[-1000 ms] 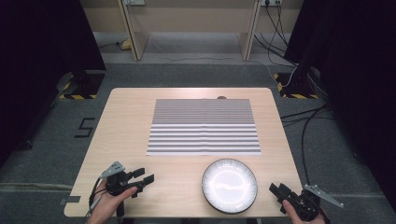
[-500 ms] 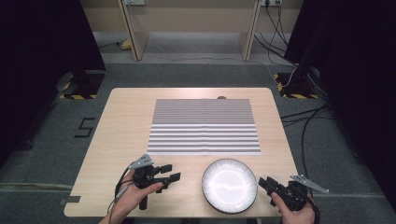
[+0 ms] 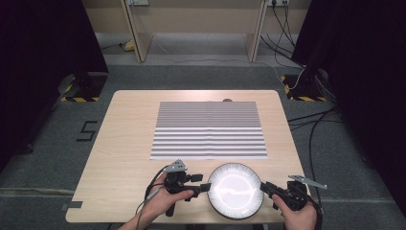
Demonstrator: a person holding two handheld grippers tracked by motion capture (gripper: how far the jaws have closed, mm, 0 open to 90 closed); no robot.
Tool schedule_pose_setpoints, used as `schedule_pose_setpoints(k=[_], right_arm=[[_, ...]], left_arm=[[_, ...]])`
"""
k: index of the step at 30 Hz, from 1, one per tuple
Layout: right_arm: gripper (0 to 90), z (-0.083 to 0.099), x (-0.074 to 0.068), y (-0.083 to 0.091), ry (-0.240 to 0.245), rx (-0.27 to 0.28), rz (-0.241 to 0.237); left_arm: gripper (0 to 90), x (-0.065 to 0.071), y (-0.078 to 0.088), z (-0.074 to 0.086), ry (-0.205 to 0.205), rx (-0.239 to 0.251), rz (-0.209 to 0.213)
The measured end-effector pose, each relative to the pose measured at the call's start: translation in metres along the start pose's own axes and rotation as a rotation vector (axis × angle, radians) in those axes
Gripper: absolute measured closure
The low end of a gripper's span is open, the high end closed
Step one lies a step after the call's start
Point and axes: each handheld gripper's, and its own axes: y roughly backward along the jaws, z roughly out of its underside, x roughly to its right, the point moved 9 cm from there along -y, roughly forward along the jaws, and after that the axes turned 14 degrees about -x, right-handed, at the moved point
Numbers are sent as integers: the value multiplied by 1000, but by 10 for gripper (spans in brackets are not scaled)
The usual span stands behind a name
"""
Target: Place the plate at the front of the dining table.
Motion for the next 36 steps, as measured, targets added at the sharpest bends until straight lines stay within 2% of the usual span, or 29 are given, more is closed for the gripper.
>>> schedule_pose_setpoints(k=[8, 12, 15, 18, 19, 23, 25, 28, 29, 33, 35, 36], right_arm=[[756, 4, 1, -4, 1, -46, 13], [790, 7, 1, -8, -1, -80, 17], [795, 8, 1, -8, 0, -80, 23], [800, 7, 0, -7, 20, -97, 59], [801, 7, -1, -7, 30, -103, 71], [802, 4, -5, -7, 111, -160, 154], [817, 3, -6, -6, 112, -179, 170], [841, 0, -7, -4, 109, -183, 166], [853, -1, -6, -4, 77, -177, 140], [859, -3, -4, -5, 63, -170, 120], [866, -4, -3, -5, 14, -180, 80], [868, -4, -2, -5, 7, -183, 71]], left_arm=[[558, 1, -12, 1, 17, -42, -6], [627, -1, -13, 5, 43, -60, -12], [675, -3, -12, 8, 48, -74, -15], [697, -4, -13, 9, 47, -86, -24], [700, -4, -13, 9, 58, -94, -29], [704, -4, -14, 8, 74, -101, -29], [705, -4, -15, 9, 84, -116, -32], [703, -4, -15, 9, 94, -123, -29], [701, -4, -15, 9, 108, -128, -18], [701, -5, -15, 9, 114, -127, -11], [700, -5, -16, 8, 116, -130, -11], [700, -5, -16, 8, 116, -132, -13]])
